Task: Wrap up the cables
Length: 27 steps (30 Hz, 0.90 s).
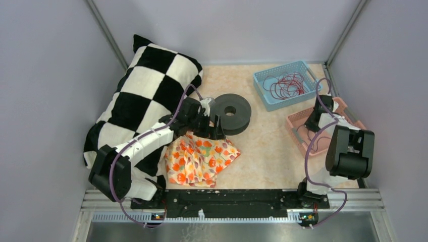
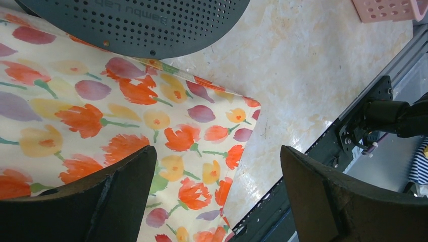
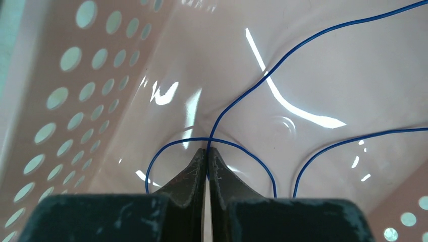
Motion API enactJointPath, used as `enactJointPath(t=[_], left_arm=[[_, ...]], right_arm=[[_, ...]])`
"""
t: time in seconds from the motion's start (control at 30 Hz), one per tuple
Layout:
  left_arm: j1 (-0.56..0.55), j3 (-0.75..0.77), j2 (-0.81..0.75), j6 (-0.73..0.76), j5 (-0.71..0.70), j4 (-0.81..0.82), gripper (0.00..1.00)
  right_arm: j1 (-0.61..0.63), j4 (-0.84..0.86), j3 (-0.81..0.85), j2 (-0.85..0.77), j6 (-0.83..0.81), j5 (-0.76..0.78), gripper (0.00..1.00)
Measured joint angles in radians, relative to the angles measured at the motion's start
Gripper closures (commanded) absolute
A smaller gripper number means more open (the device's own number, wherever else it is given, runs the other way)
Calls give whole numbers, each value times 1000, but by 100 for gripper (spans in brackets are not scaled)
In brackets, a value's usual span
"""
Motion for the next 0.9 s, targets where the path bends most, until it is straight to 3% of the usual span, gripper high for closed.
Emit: enactJointPath(t=[0.13,0.27,0.57,0.73,0.9], left_arm=[[0,2,0,10,-8,-7,2],[0,21,-1,12,-42,-39,1],[0,108,-35,8,-100,-85,1],[0,114,-116,-3,-156,-65,2],[0,114,-192,-8,-172,13,2]], right_arm=[[0,-46,0,-52,-3,-2,100],[0,-143,23,-221,-13,-24,100],[0,-209,278,-595,-17,-195,100],[0,-233,331,-646,-15,-306,100],[0,-288,328,-629,-27,-315,100]])
